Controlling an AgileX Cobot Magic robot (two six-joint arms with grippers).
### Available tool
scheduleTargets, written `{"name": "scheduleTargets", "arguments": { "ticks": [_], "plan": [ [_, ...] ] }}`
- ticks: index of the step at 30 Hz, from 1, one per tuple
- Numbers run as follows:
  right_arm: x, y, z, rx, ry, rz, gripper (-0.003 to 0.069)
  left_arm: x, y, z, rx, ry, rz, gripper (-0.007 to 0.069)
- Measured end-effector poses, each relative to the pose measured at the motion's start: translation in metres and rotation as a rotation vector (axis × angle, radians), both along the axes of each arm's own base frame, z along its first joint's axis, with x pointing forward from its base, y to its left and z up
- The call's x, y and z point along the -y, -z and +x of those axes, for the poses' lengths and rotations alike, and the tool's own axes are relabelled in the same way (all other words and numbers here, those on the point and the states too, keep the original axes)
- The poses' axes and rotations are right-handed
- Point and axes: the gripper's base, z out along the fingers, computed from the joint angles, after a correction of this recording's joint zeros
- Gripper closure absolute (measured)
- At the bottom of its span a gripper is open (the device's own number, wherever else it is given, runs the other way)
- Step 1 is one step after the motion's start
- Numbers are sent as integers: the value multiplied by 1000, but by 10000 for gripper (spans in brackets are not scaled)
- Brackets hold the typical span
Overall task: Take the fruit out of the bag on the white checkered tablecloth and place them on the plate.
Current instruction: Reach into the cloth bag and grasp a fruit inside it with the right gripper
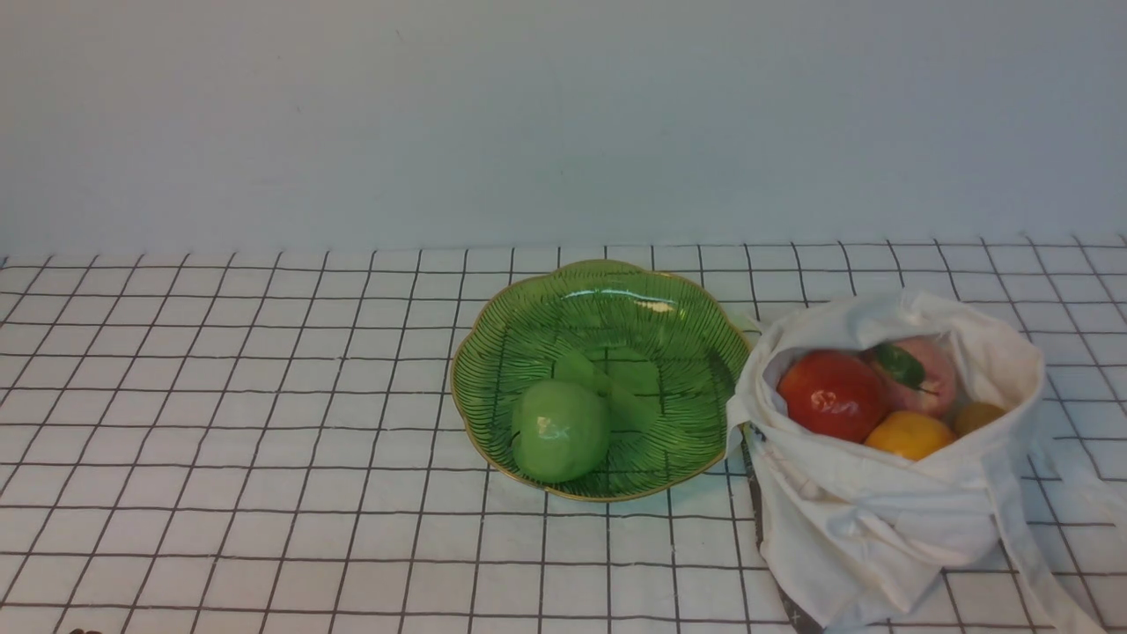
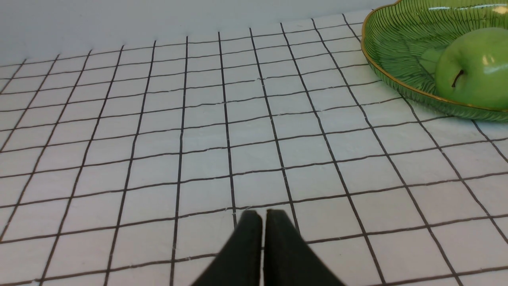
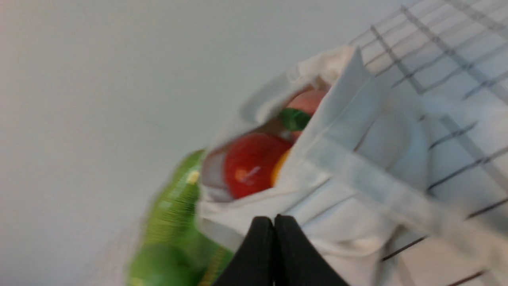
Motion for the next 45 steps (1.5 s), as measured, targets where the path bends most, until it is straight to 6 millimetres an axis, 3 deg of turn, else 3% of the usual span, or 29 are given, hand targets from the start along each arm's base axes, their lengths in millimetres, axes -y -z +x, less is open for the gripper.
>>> {"name": "scheduleTargets", "arguments": {
  "ticks": [2, 5, 9, 14, 17, 19, 21, 22, 24, 26, 29, 33, 37, 39, 41, 43, 45],
  "plan": [
    [-3, -2, 0, -17, 2, 234, 673, 0, 0, 0, 0, 0, 0, 632],
    [-4, -5, 0, -8, 8, 363, 673, 0, 0, 0, 0, 0, 0, 632],
    [-4, -6, 0, 1, 11, 388, 673, 0, 0, 0, 0, 0, 0, 632],
    [-4, -17, -1, 52, -18, 261, 673, 0, 0, 0, 0, 0, 0, 632],
    [-3, -79, -14, 266, -42, 1, 673, 0, 0, 0, 0, 0, 0, 632],
    [-4, -110, -18, 318, -50, -146, 673, 0, 0, 0, 0, 0, 0, 632],
    [-6, -135, -13, 276, -83, -313, 673, 0, 0, 0, 0, 0, 0, 632],
    [-5, -138, -12, 275, -80, -324, 673, 0, 0, 0, 0, 0, 0, 632],
    [-7, -147, 0, 153, -135, -441, 673, 0, 0, 0, 0, 0, 0, 632],
    [-6, -149, 24, -90, -213, -577, 673, 0, 0, 0, 0, 0, 0, 632],
    [-5, -135, 59, -382, -296, -601, 673, 0, 0, 0, 0, 0, 0, 632],
    [-12, -112, 106, -579, -414, -567, 673, 0, 0, 0, 0, 0, 0, 632],
    [-22, -98, 143, -614, -556, -541, 662, 0, 0, 0, 0, 0, 0, 632],
    [-30, -92, 168, -587, -649, -549, 621, 0, 0, 0, 0, 0, 0, 632],
    [-33, -90, 177, -575, -681, -556, 595, 0, 0, 0, 0, 0, 0, 632],
    [-45, -87, 204, -545, -754, -605, 482, 0, 0, 0, 0, 0, 0, 632],
    [-52, -83, 216, -540, -780, -631, 411, 0, 0, 0, 0, 0, 0, 632]
  ]
}}
